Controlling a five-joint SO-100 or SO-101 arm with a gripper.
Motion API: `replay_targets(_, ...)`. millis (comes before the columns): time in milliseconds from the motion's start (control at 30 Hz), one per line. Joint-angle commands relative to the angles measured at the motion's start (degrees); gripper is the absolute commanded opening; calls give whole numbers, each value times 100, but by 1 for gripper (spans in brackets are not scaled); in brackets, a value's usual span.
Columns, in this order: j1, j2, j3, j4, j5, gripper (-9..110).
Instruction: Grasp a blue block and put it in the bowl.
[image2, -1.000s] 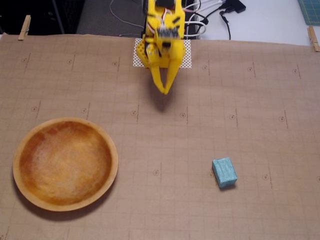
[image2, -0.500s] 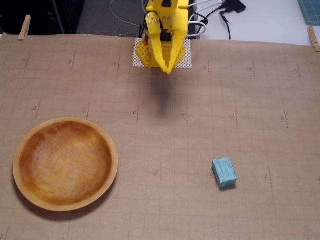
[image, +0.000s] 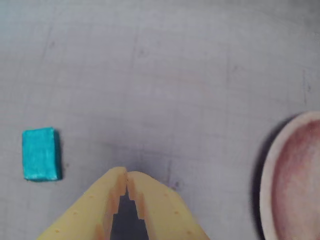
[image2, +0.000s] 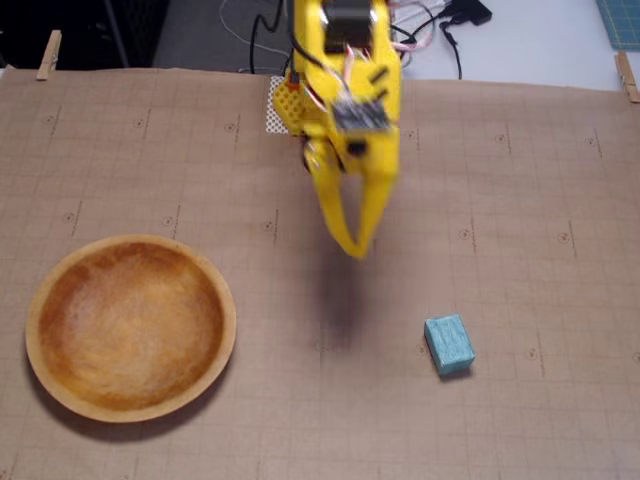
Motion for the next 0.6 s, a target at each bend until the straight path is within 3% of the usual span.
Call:
replay_targets(0, -360, -308, -387, -659, -35, -3)
replay_targets(367, -1046, -809, -378, -1301, -26, -3)
replay_targets(567, -1213, -817, -334, -1354, 290, 16)
